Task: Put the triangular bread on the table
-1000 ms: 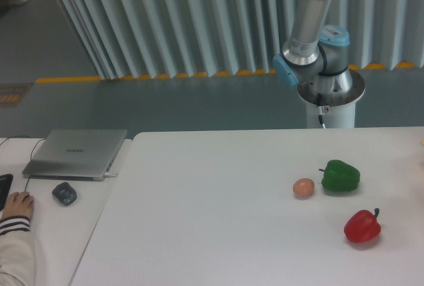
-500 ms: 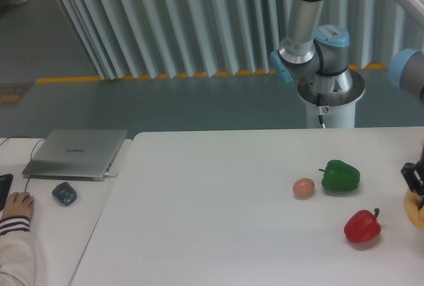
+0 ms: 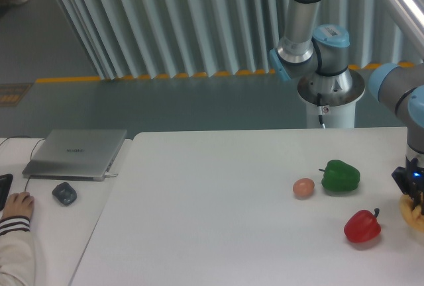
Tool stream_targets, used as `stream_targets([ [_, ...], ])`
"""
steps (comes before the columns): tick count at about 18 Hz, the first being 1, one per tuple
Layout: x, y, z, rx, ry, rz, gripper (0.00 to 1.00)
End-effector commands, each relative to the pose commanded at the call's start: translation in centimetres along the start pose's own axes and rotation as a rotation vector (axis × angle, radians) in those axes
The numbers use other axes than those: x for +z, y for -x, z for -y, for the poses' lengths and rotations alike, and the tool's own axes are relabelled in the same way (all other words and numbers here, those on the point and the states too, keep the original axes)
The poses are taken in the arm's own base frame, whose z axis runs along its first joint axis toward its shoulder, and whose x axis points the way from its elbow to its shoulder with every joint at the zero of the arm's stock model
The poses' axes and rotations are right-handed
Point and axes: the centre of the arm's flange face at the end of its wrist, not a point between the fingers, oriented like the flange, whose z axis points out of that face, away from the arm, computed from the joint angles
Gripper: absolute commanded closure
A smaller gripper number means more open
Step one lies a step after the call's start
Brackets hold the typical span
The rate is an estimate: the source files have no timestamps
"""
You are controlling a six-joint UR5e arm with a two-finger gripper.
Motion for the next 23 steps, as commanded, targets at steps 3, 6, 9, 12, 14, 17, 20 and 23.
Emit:
stream_targets([
  [3,-0.3,-1.8,0.8,0.025,0.001,-0.004,0.76],
  [6,-0.3,-3.2,1.2,0.044,0.007,-0.012,0.76],
  [9,0.4,-4.0,0.6,0.128,0.032,-0.019,0.75],
  [12,0.3,-4.1,0.5,0.146,0.04,-0.018,0.73],
  [14,0.3,-4.1,0.5,0.144,0.042,-0.019,0.73],
  [17,0.2,-3.8,0.6,0.134,0.038,-0.012,0.14],
  [20,-1.8,-2.7,0.9,0.119,0.01,0.032,0.0],
  [23,-1.8,-2.8,1.0,0.111,0.002,0.034,0.0],
])
